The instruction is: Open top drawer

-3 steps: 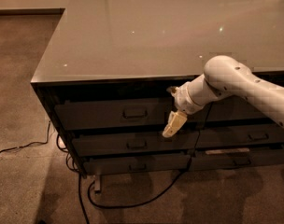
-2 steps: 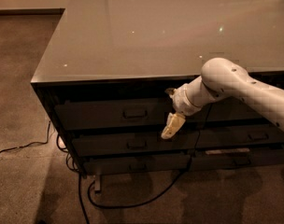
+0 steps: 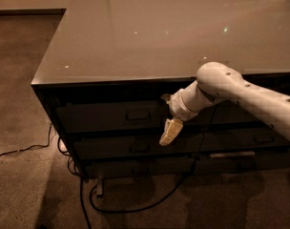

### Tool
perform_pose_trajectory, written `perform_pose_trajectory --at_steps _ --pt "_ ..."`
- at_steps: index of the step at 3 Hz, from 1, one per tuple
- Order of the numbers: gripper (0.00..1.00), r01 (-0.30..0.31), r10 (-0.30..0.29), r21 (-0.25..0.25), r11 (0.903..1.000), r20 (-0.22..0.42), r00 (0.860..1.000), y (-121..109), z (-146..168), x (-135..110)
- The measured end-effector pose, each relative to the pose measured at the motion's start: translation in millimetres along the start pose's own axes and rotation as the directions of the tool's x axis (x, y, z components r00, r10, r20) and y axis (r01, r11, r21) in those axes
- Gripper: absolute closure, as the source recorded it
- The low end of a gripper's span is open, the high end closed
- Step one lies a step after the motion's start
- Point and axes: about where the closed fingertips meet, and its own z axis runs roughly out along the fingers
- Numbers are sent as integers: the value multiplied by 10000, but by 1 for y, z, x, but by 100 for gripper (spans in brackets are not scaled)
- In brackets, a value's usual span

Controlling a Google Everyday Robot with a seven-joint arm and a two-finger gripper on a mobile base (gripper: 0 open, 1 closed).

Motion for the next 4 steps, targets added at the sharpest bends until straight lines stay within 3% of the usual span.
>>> perform_pose_trajectory --at_steps 2,4 --pt "0 435 -438 -268 9987 -110 9990 -12 18 -13" --pt "42 308 -345 -635 9975 -584 9977 -10 30 2"
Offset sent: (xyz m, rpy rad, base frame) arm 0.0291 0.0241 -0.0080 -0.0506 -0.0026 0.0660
